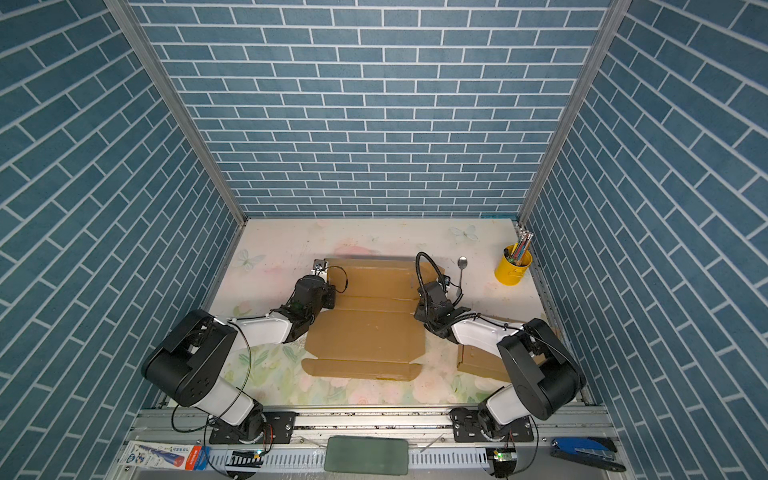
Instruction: Fold the paper box
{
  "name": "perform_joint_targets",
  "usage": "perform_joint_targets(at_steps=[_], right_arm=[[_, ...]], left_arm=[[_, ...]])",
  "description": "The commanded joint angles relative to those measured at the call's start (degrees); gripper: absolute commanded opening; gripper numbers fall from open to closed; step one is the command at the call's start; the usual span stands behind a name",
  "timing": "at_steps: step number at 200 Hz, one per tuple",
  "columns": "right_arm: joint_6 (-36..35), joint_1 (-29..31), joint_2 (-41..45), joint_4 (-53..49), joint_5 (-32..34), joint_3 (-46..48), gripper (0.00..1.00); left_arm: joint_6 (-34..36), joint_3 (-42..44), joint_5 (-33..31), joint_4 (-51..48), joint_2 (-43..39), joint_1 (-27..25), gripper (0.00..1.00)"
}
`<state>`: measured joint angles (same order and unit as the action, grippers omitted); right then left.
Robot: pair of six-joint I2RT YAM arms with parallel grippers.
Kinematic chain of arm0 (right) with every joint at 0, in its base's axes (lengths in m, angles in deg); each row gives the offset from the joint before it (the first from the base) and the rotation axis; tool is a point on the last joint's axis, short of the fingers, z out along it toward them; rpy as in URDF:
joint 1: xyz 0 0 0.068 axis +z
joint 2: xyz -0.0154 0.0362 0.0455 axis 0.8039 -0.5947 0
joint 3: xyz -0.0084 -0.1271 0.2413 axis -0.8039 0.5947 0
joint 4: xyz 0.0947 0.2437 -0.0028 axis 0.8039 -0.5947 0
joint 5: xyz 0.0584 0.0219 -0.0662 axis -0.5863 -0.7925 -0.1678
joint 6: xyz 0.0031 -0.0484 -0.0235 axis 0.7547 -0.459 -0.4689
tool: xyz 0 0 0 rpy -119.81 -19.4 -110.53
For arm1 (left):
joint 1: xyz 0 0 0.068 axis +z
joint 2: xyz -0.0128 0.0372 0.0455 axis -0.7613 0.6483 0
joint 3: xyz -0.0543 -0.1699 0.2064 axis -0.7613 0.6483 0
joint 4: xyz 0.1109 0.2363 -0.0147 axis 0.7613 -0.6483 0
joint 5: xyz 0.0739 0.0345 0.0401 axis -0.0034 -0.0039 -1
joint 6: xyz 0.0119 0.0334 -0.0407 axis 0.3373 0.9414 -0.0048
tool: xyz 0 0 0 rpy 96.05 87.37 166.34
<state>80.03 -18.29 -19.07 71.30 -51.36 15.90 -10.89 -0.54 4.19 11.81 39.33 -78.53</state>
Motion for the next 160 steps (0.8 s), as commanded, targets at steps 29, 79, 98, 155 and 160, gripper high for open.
perform_joint_targets(at_steps=[29,79,98,155,160], right_arm=[[-11.1,-2.8,10.0,0.1,-16.8,-2.0,0.04],[-24.7,-22.4,22.4,-19.9,-30.7,-8.4,0.12],[-23.7,-29.5,18.6,-23.1,-30.7,-12.4,0.13],[-23.5,-31.8,-2.4,-8.4,-42.9,-16.9,0.33],[-23.4,-31.5,-3.1,-6.6,-43.5,-16.5,0.34]], left_arm=[[0.9,-0.3,0.7,-3.0,0.5,-0.3,0.00],[0.6,-2.3,2.2,-4.6,2.0,-0.1,0.00],[0.7,-2.6,2.5,-5.6,2.2,0.0,0.00],[0.4,-3.1,3.7,-6.6,3.0,0.5,0.00],[0.5,-3.1,3.8,-6.6,3.0,0.5,0.00]])
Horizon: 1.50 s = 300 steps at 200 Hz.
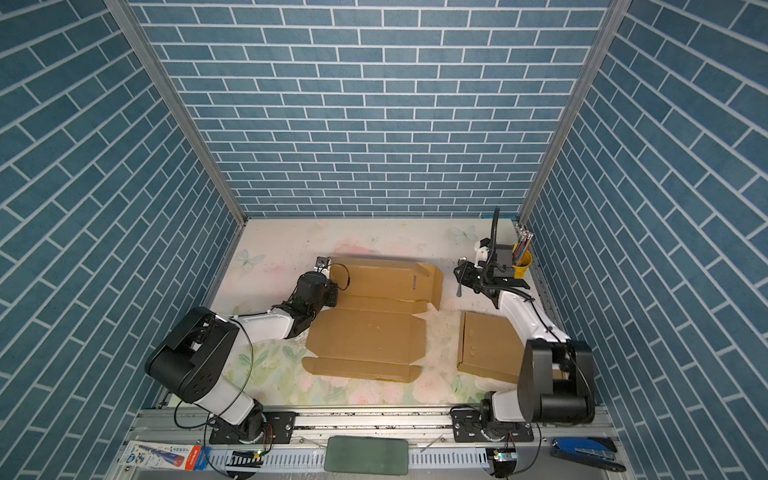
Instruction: Fold the paper box
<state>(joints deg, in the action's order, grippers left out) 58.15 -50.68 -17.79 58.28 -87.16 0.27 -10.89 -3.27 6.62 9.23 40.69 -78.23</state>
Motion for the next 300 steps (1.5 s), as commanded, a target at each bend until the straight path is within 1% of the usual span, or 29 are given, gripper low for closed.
perform_joint_targets(at_steps=[1,17,28,55,71,78,93,129,144,160,176,196,209,229,249,272,286,300], right_arm=[[-1.6,1.0,-4.5,6.7,-7.8,-0.8,0.34],[-2.3,2.4,-6.1,11.2,-9.8,0.4,0.37],[-3.0,3.1,-7.1,12.4,-11.6,0.7,0.38],[-4.8,4.9,-9.3,13.1,-16.5,0.9,0.38],[-5.5,6.2,-8.4,12.9,-19.4,1.4,0.37],[-6.1,6.8,-7.6,11.9,-19.6,1.5,0.37],[-8.1,8.3,-5.6,7.6,-17.0,1.2,0.36],[-8.8,10.7,-1.8,2.4,-10.6,3.7,0.35],[-9.1,11.0,0.1,2.1,-9.6,6.1,0.35],[-9.7,13.1,1.9,2.5,-7.4,7.8,0.36],[-10.1,15.1,2.6,5.8,-5.7,9.0,0.40],[-10.1,15.4,0.7,9.6,-4.5,8.8,0.43],[-10.6,15.6,-1.0,9.6,-5.7,7.3,0.43],[-11.6,17.1,-1.7,9.2,-4.4,6.8,0.44],[-11.2,18.4,-2.2,12.0,0.9,7.1,0.45],[-10.5,19.7,-3.4,19.9,8.9,8.5,0.45],[-10.3,20.3,-5.4,25.4,10.7,8.8,0.45],[-10.4,21.4,-7.8,28.8,12.9,8.4,0.45]], left_arm=[[0.5,-0.4,1.3,-4.0,1.7,0.2,0.00],[0.6,-0.3,1.3,-4.1,1.7,0.3,0.00],[0.5,-0.4,1.3,-4.1,1.8,0.4,0.00],[0.2,-0.7,1.4,-4.3,2.2,0.6,0.00],[-0.2,-0.9,1.5,-4.7,2.1,0.7,0.00],[-0.4,-1.0,1.5,-4.9,2.0,0.7,0.00],[-1.0,-1.1,1.6,-5.2,1.7,0.7,0.00],[-2.0,-0.6,1.1,-5.2,1.2,0.7,0.00],[-1.9,-0.3,1.1,-5.3,0.9,0.8,0.00],[-1.7,-0.3,1.3,-5.3,0.6,0.9,0.00],[-1.8,-0.5,1.9,-5.1,0.8,0.8,0.00],[-2.1,-0.8,2.2,-5.0,1.4,0.9,0.00],[-2.2,-1.0,2.3,-5.2,1.6,0.8,0.00],[-2.3,-1.2,2.6,-6.1,1.1,0.8,0.00],[-2.3,-1.1,2.9,-6.0,1.0,0.9,0.00],[-2.5,-1.1,3.6,-6.2,1.4,0.8,0.00],[-2.5,-1.4,4.0,-6.7,1.4,0.9,0.00],[-2.2,-1.8,4.4,-7.2,1.6,0.8,0.00]])
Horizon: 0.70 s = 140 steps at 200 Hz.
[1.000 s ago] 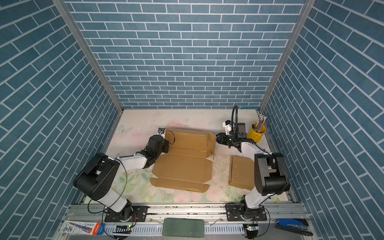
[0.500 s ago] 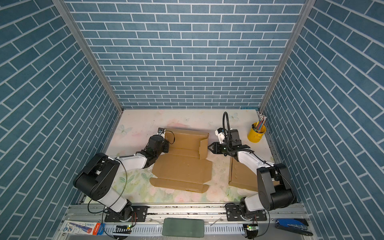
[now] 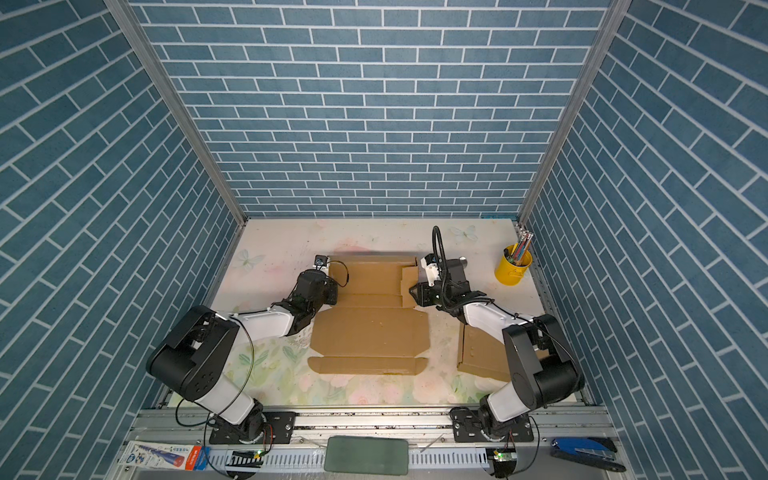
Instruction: Fold the paper box
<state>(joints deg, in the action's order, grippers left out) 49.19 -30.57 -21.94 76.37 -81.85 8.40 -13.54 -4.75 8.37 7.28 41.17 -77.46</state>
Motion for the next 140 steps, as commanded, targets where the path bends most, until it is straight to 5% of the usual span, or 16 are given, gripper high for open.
perform_joint_targets(at_steps=[1,53,82,106,140], right_arm=[[-1.5,1.4,-3.8,10.9,7.7,0.3,0.44],[-2.9,5.7,-8.8,17.3,22.2,-1.3,0.39],[-0.1,6.4,-11.0,15.6,31.5,-4.1,0.20],[3.1,9.2,-11.6,9.0,42.1,-7.4,0.00],[9.4,13.2,-12.0,-5.5,54.9,-12.6,0.00]], left_arm=[[0.4,-0.4,2.7,-5.3,1.1,0.1,0.00],[0.1,-2.3,4.0,-6.9,2.1,0.1,0.00],[-0.2,-4.1,2.3,-10.3,2.5,0.1,0.00],[-5.3,-6.6,-5.0,-15.9,3.0,-0.6,0.00],[-13.7,-9.9,-14.4,-25.3,3.3,-3.6,0.00]])
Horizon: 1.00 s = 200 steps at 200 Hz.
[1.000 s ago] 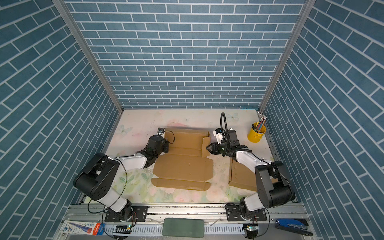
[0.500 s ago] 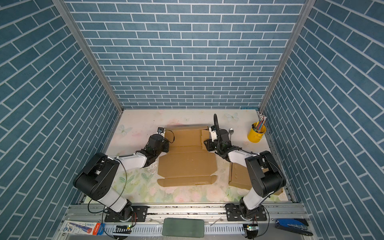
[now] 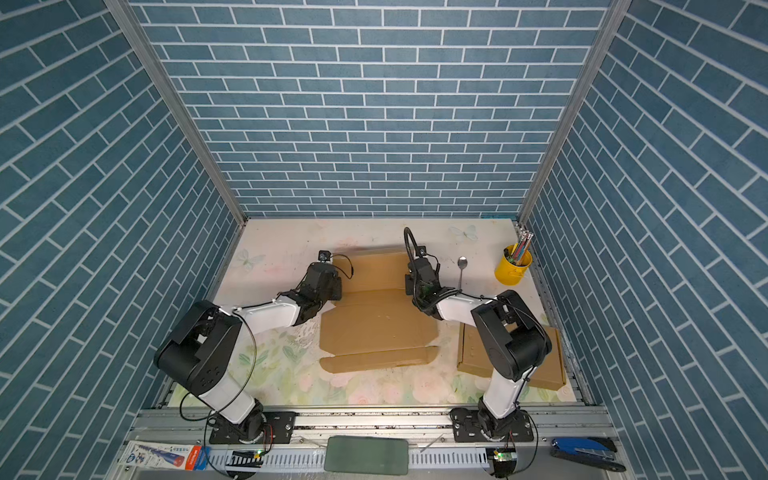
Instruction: Fold the paper box
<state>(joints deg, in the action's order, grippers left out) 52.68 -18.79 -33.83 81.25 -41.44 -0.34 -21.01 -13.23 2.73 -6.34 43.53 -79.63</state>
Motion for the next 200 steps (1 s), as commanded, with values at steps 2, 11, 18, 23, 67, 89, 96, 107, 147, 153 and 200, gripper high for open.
perform_joint_targets(at_steps=[2,11,18,23,67,89,96,107,147,153,200], right_arm=[[6.1,1.6,0.0,-10.5,14.7,-3.9,0.00],[6.9,2.0,-0.3,-11.6,15.1,-4.4,0.00],[7.3,2.0,-0.8,-13.5,14.7,-5.5,0.00],[7.2,2.0,-1.1,-15.2,14.4,-6.7,0.00],[0.4,2.0,0.4,-34.8,8.5,-18.4,0.00],[-5.1,2.1,-1.7,-46.9,4.5,-26.0,0.00],[-6.7,2.0,-2.7,-50.5,3.6,-28.4,0.00],[-9.2,2.0,-3.9,-55.5,1.8,-31.7,0.00],[-19.2,1.7,-10.4,-71.6,-3.5,-44.9,0.00],[-20.2,1.5,-11.8,-73.6,-4.3,-46.7,0.00],[-27.6,1.5,-20.4,-84.2,-9.9,-58.3,0.00]], left_arm=[[-6.6,-1.4,-8.9,-12.0,1.0,-1.4,0.00],[-8.5,-1.9,-9.1,-13.6,1.4,-1.6,0.00],[-9.5,-2.6,-9.1,-15.0,1.8,-1.5,0.00],[-10.1,-3.3,-8.8,-16.3,2.1,-1.5,0.00],[-12.8,-8.2,-4.9,-30.2,-1.0,-1.1,0.09],[-14.2,-8.0,0.3,-33.3,-3.4,-0.7,0.29],[-14.7,-7.9,1.5,-34.3,-4.2,-0.7,0.34],[-14.8,-7.8,3.8,-35.3,-5.5,-0.5,0.42],[-12.7,-7.9,10.3,-41.1,-12.2,0.1,0.66],[-11.8,-8.3,11.4,-42.3,-13.4,0.2,0.70],[-1.3,-14.2,24.4,-48.6,-18.8,2.6,0.83]])
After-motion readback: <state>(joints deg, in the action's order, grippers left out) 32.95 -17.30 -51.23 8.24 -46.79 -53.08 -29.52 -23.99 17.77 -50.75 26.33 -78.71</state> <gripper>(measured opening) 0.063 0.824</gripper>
